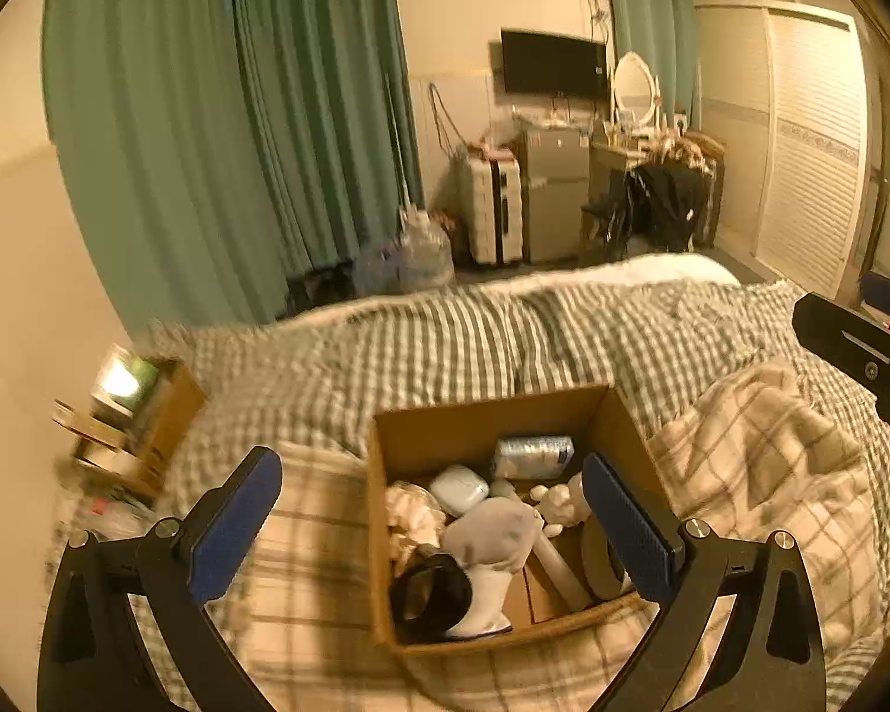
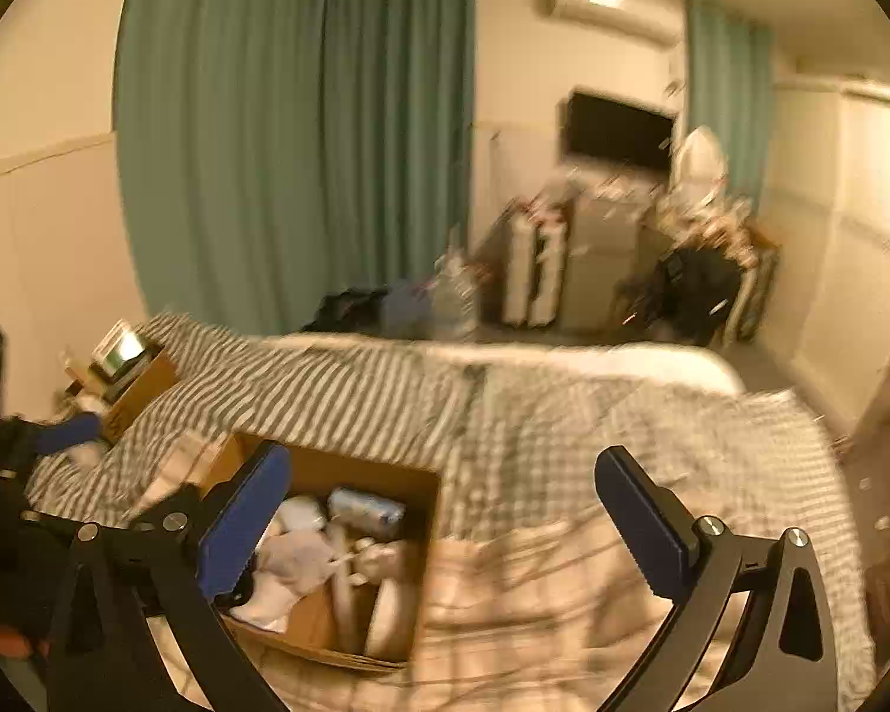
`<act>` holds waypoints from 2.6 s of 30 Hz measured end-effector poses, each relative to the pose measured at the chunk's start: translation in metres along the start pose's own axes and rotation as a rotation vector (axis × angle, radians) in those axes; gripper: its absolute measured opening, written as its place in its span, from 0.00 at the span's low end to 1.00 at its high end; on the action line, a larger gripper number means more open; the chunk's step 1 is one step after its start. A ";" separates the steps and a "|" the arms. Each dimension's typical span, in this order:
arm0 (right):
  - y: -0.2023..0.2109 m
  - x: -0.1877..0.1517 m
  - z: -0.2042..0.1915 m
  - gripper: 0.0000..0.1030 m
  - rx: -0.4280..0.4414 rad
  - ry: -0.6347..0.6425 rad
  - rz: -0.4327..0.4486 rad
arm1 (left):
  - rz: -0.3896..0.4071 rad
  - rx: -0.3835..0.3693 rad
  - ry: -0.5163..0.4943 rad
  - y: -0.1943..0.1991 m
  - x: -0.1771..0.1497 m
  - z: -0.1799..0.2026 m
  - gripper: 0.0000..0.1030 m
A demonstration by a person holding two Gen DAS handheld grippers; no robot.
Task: Organize objects
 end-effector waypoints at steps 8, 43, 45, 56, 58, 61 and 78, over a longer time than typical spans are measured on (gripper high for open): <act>0.083 0.010 -0.003 1.00 -0.042 0.069 0.050 | 0.107 -0.031 0.052 0.085 0.023 -0.012 1.00; 0.070 -0.121 -0.008 1.00 -0.099 0.043 -0.069 | 0.063 0.052 0.118 0.087 -0.107 -0.023 1.00; 0.071 -0.119 -0.009 1.00 -0.102 0.050 -0.064 | 0.064 0.050 0.123 0.088 -0.107 -0.023 1.00; 0.079 -0.112 -0.011 1.00 -0.096 0.054 -0.045 | 0.064 0.050 0.121 0.090 -0.107 -0.024 1.00; 0.078 -0.112 -0.011 1.00 -0.095 0.054 -0.045 | 0.066 0.048 0.120 0.090 -0.107 -0.024 1.00; 0.077 -0.112 -0.011 1.00 -0.097 0.053 -0.049 | 0.065 0.048 0.120 0.090 -0.107 -0.024 1.00; 0.076 -0.115 -0.013 1.00 -0.096 0.053 -0.057 | 0.058 0.050 0.128 0.090 -0.109 -0.023 1.00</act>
Point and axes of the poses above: each gripper's, at about its wrist camera, not at the fingertips, and y roughly against the way its jaws point, z to its right, x to its top, the point moved 10 cm from there along -y, roughly the way its jaws point, and after that the axes turned 12 degrees about z, right-handed, at the moved point
